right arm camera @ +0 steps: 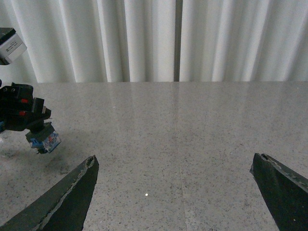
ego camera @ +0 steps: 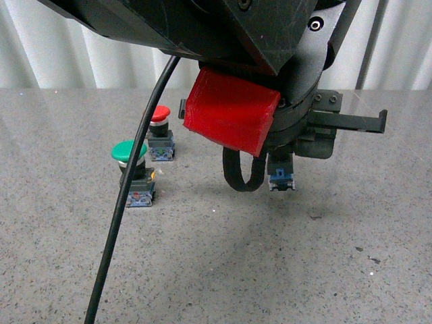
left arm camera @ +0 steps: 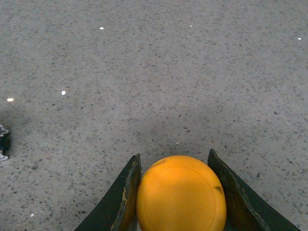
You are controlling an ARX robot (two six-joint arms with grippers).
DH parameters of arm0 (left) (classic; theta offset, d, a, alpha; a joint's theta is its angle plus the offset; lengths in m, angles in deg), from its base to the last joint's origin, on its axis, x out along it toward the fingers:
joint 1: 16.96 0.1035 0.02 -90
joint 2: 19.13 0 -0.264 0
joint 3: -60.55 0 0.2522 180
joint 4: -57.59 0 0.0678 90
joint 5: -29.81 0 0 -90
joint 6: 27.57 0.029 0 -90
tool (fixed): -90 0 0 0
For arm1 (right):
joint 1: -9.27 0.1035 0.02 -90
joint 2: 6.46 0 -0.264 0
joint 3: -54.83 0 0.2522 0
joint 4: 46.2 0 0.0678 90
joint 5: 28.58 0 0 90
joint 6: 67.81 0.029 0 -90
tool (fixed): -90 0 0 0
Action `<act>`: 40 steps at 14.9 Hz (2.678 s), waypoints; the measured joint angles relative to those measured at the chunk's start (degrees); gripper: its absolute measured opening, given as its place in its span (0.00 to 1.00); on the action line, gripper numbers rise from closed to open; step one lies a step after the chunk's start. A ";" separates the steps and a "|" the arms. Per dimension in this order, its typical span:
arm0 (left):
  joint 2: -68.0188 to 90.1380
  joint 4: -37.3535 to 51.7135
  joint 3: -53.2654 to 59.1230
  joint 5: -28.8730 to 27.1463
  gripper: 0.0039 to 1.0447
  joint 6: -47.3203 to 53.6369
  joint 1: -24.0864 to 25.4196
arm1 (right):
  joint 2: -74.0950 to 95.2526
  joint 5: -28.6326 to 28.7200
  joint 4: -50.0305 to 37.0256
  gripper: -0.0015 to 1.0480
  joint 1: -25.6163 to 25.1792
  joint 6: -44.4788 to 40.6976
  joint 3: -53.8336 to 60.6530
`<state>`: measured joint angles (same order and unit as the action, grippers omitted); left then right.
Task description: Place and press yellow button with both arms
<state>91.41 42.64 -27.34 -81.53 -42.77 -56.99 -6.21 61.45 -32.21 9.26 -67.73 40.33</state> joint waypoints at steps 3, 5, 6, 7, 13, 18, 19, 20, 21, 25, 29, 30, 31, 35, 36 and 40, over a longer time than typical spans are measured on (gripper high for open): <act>0.02 0.98 0.22 -3.28 0.32 1.27 0.28 | 0.00 0.00 0.02 0.94 0.00 0.00 0.00; 0.52 0.07 0.33 -2.60 0.32 1.68 0.26 | 0.00 0.00 0.02 0.94 0.00 0.00 0.00; 0.87 -0.11 0.48 -2.60 0.32 1.66 0.26 | 0.00 0.00 0.02 0.94 0.00 0.00 0.00; 1.11 -0.50 0.59 -2.64 0.32 1.64 0.26 | 0.00 0.00 0.02 0.94 0.00 0.00 0.00; 1.16 0.42 0.61 -2.84 0.92 0.44 0.90 | 0.00 0.00 0.02 0.94 0.00 0.00 0.00; -8.83 5.88 1.44 -4.61 0.94 5.51 7.63 | 0.00 0.00 0.02 0.94 0.00 0.00 0.00; -13.09 8.35 4.15 -6.29 0.94 9.03 10.71 | 0.00 0.00 0.02 0.94 0.00 0.00 0.00; -15.91 10.40 6.71 -6.84 0.94 11.63 12.66 | 0.00 0.00 0.02 0.94 0.00 0.00 0.00; -19.06 13.92 10.08 -7.34 0.94 14.78 14.38 | 0.00 0.00 0.02 0.94 0.00 0.00 0.00; -42.29 29.86 31.54 0.87 0.74 19.32 20.59 | 0.00 0.00 0.04 0.94 0.00 0.00 0.00; -52.09 33.94 49.94 7.65 0.32 15.93 26.91 | 0.00 0.00 0.04 0.94 0.00 0.00 0.00; -54.38 34.71 53.48 9.31 0.20 15.63 28.22 | 0.00 0.00 0.04 0.94 0.00 0.00 0.00; -58.29 35.91 56.26 11.04 0.04 15.58 29.79 | 0.00 0.00 0.02 0.94 0.00 0.00 0.00; -75.03 30.93 69.09 20.48 0.01 15.32 40.39 | 0.00 -0.02 0.04 0.94 0.00 0.00 0.00; -80.76 27.30 70.90 21.33 0.01 15.34 39.87 | 0.00 0.00 0.04 0.94 0.00 0.00 0.00; -85.24 24.06 71.89 21.33 0.01 15.34 39.93 | 0.00 0.00 0.02 0.94 0.00 0.00 0.00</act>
<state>6.17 66.71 44.55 -60.20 -27.43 -17.06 -6.21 61.45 -32.19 9.26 -67.73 40.33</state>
